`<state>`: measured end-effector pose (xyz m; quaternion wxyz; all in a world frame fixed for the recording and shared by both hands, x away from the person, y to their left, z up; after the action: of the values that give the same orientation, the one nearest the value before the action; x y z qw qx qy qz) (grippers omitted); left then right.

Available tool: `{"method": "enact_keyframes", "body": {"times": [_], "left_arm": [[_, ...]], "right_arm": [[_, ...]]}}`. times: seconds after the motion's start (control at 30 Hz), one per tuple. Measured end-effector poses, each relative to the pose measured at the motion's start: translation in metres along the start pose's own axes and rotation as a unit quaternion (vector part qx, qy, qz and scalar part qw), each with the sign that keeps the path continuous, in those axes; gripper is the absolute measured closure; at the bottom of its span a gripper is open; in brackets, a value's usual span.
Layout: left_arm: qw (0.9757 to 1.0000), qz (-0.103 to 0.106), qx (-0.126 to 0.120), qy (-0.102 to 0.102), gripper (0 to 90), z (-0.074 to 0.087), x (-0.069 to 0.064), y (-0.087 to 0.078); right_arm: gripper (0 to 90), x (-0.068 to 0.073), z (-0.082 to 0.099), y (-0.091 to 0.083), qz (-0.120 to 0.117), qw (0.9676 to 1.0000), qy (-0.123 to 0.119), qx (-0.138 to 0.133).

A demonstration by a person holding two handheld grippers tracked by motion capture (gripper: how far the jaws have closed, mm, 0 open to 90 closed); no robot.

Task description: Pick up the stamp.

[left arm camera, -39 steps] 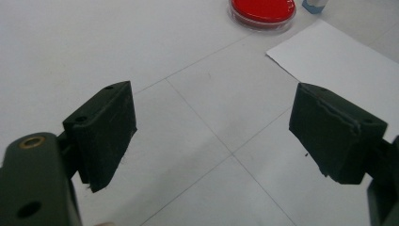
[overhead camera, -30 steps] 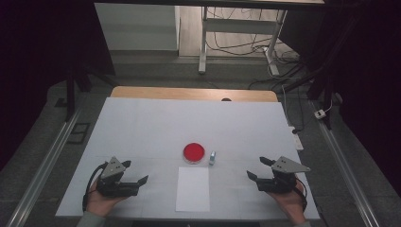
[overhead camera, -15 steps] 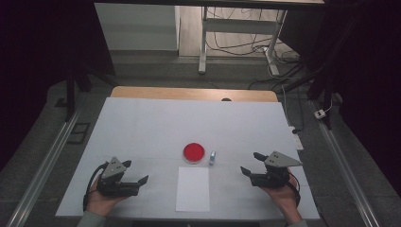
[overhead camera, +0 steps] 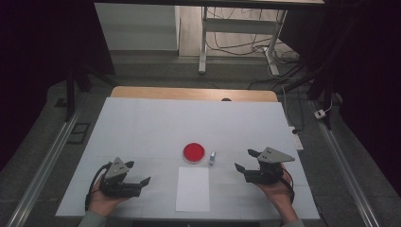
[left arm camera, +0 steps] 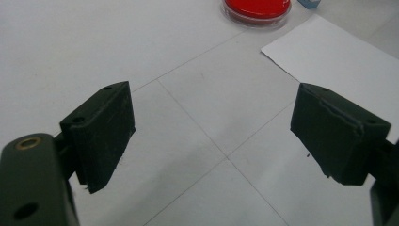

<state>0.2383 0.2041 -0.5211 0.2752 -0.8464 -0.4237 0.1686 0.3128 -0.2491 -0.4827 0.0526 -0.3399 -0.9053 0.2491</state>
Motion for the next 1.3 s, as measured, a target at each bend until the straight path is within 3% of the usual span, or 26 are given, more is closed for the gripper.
{"method": "enact_keyframes", "body": {"times": [0.6,1.3], "left_arm": [[1.0,0.002,0.005,0.0,14.6,0.001,0.0,0.002],[1.0,0.003,0.008,0.002,15.0,0.001,0.001,0.003]], "right_arm": [[25.9,0.009,-0.011,0.033,-0.039,0.9987,-0.016,0.029],[26.1,0.018,-0.02,0.06,-0.063,0.9967,-0.029,0.044]]}}
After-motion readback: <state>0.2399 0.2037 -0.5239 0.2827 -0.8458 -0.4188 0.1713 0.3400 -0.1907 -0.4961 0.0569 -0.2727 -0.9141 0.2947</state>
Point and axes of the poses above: each handheld gripper's, and its own axes: y roughly forward along the jaws, z roughly out of its underside, x roughly to its left, the point moved 1 cm from there along y, roughly forward along the jaws, and after that the axes turned 1 degree about -z, right-handed, at the moved point
